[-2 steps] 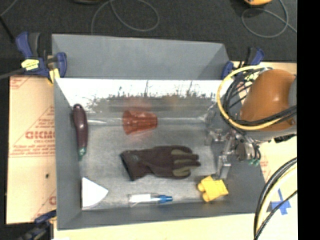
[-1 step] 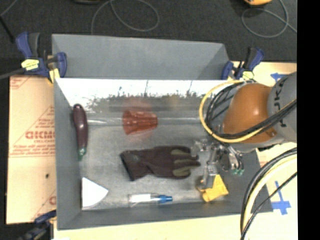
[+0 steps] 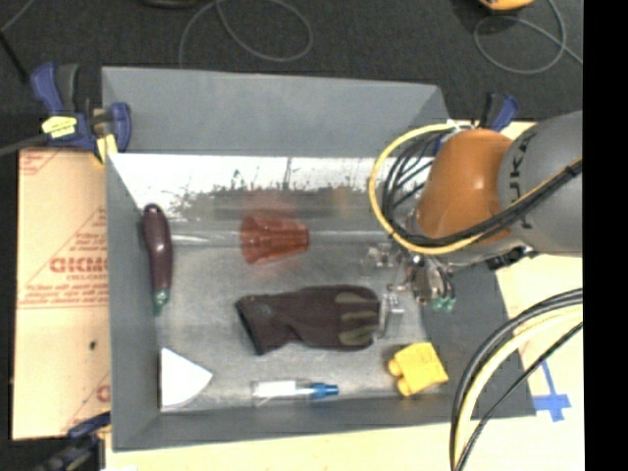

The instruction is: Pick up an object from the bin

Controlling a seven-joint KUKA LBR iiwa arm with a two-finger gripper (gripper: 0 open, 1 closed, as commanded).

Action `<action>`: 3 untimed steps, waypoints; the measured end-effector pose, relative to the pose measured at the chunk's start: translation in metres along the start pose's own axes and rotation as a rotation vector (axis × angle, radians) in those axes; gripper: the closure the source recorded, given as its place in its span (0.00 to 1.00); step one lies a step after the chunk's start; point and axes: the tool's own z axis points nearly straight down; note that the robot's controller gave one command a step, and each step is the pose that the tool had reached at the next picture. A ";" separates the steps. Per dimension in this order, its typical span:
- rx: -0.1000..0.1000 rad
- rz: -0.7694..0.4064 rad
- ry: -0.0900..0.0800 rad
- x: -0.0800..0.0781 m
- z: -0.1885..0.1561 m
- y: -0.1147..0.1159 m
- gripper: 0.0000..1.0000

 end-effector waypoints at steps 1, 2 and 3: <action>0.003 -0.225 -0.005 -0.038 0.039 0.025 1.00; 0.003 -0.225 -0.005 -0.038 0.039 0.025 1.00; 0.003 -0.181 -0.013 -0.037 -0.109 0.023 1.00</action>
Offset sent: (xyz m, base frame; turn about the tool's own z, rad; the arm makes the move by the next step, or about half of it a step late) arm 0.0000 0.0000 0.0000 0.0000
